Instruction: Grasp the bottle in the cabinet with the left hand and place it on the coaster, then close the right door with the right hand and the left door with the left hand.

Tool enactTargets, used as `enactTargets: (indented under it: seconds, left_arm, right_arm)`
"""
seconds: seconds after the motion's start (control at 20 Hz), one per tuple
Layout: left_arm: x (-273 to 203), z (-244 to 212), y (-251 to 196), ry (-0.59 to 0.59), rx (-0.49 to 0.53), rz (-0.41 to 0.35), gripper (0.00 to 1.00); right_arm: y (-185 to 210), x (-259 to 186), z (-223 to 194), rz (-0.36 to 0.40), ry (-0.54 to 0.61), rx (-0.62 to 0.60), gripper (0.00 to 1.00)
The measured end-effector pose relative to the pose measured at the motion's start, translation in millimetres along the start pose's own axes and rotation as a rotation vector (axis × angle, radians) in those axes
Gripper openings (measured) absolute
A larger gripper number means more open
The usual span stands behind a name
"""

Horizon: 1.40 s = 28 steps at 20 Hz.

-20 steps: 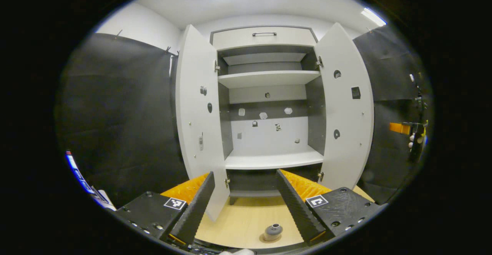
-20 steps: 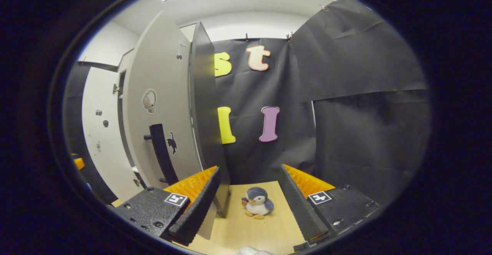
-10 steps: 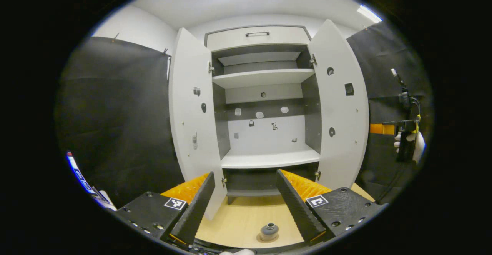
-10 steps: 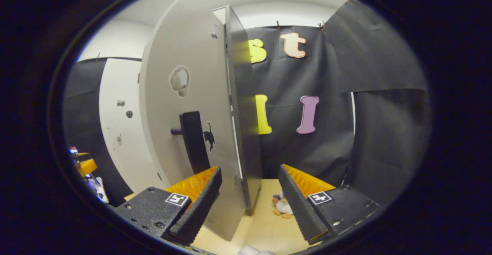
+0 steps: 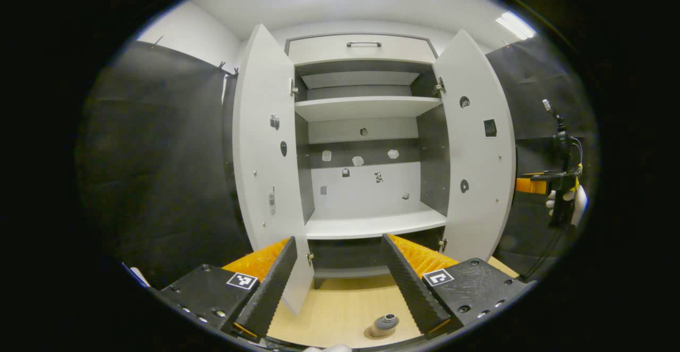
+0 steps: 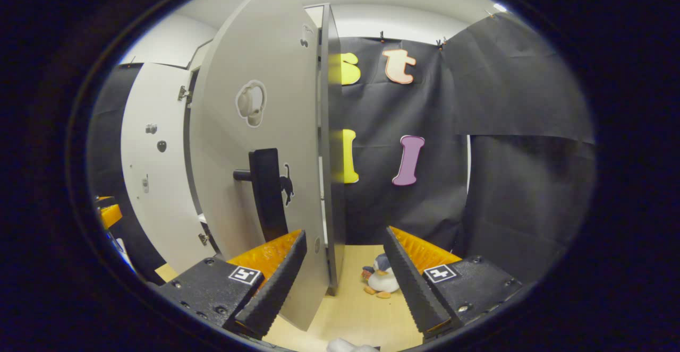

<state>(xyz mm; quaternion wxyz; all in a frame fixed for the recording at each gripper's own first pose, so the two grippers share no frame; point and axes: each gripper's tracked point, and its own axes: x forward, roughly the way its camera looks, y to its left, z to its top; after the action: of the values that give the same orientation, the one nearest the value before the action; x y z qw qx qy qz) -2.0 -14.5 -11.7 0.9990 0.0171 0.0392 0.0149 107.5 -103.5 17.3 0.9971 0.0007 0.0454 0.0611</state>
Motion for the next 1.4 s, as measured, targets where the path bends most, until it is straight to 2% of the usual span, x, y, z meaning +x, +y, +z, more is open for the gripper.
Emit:
enactTargets:
  seconds: [0.55,0.75,0.85,1.15,1.4]
  left_arm:
    - [-5,-12,46,0.001,0.036,-0.017,0.97]
    - [-5,-15,57,0.001,0.022,-0.023,0.98]
    - [-4,-16,66,0.001,0.019,-0.02,0.98]
    - [2,-17,93,0.001,0.01,-0.005,0.98]
    - [7,-16,131,0.0,0.009,0.036,0.98]
  right_arm:
    - [90,19,-4,0.014,0.006,0.03,0.95]
    - [129,28,-13,0.08,0.034,0.041,0.95]
    - [137,27,-13,0.076,0.022,0.031,1.0]
    - [154,2,-14,0.058,-0.004,0.012,0.96]
    - [158,-30,-26,0.033,-0.022,-0.023,0.98]
